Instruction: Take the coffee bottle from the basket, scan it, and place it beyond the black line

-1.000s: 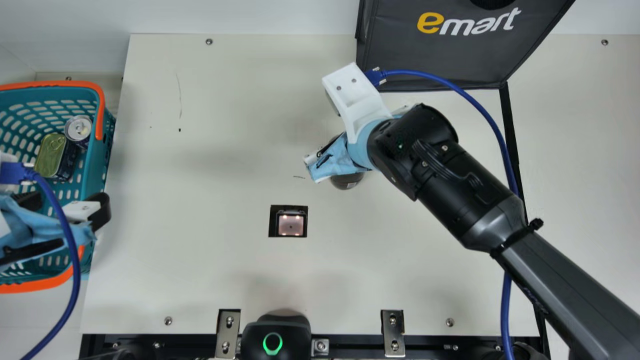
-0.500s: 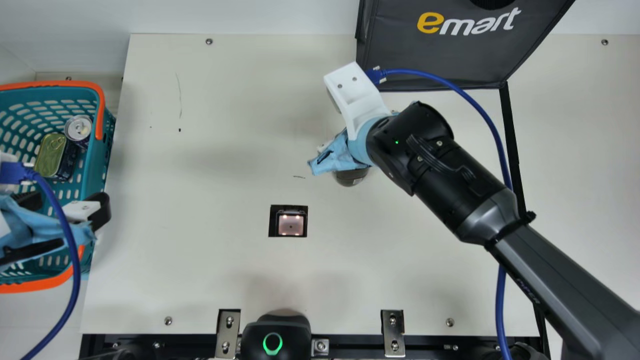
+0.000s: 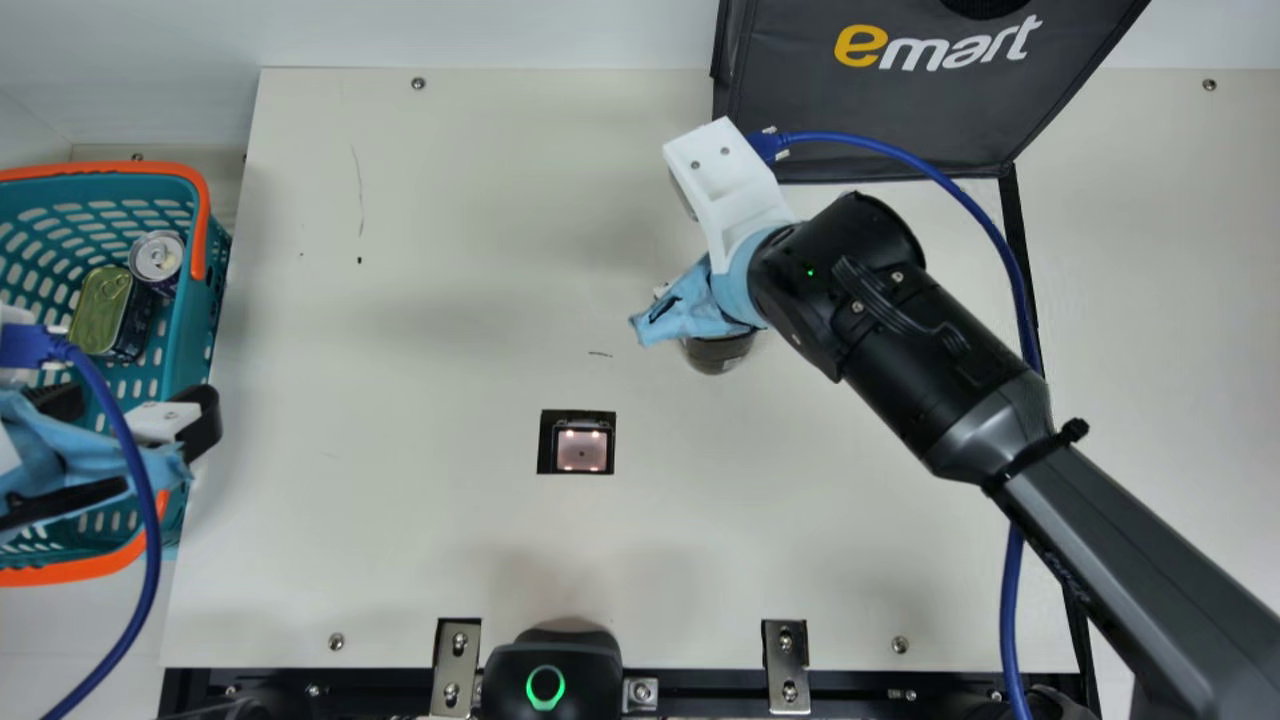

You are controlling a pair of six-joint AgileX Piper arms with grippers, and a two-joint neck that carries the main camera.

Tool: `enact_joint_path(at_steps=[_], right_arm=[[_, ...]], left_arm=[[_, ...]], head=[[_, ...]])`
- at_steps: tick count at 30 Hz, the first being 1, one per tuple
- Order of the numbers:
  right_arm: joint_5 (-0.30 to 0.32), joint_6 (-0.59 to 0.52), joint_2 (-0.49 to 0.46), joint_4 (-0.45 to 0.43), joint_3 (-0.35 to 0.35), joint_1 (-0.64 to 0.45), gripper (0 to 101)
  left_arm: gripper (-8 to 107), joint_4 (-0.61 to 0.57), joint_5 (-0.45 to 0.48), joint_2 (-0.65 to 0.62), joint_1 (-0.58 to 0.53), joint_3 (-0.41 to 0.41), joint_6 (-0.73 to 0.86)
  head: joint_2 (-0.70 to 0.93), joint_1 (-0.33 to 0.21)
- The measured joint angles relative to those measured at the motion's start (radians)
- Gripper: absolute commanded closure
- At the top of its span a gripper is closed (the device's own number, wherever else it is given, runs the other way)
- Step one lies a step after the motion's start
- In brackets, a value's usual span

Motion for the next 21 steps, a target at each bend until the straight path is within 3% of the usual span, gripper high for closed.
enact_joint_path(at_steps=[8,21], right_arm=[[-0.001,-0.009,-0.033,-0.003,-0.01,-0.015,101],[0.009,-0.021,-0.1,0.002,-0.008,-0.044,101]], left_arm=[[9,0.0,0.0,0.0,0.0,0.0,0.0],[9,0.0,0.0,0.0,0.0,0.0,0.0]], head=[[-0.015,0.0],[-0.299,0.0]])
